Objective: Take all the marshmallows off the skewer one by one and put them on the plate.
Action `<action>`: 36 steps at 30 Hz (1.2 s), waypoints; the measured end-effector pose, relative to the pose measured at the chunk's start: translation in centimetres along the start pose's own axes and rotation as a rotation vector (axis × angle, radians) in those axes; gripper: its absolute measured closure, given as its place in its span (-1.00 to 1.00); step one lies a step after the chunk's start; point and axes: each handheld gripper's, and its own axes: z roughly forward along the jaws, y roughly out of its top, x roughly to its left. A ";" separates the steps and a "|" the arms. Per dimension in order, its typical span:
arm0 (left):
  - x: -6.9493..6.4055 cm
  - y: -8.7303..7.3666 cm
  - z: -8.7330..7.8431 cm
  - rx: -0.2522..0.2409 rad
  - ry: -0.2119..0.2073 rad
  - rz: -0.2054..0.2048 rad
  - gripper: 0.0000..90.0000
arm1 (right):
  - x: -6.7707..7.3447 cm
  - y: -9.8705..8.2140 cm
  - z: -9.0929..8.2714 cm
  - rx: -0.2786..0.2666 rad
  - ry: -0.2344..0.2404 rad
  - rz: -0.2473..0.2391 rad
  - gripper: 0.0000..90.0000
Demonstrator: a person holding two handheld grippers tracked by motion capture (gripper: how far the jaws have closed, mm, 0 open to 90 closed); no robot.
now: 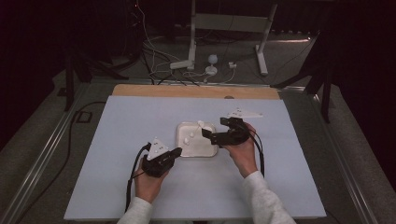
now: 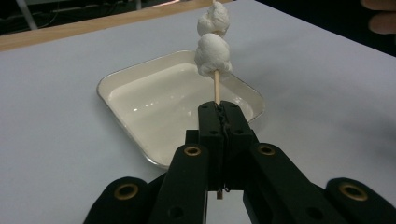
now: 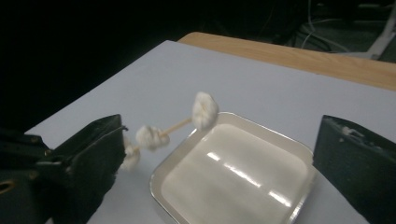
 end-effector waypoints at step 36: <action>-0.8 -0.5 -0.2 0.000 -0.040 0.101 1.00 | -1.0 1.2 1.1 -0.025 0.068 0.195 0.82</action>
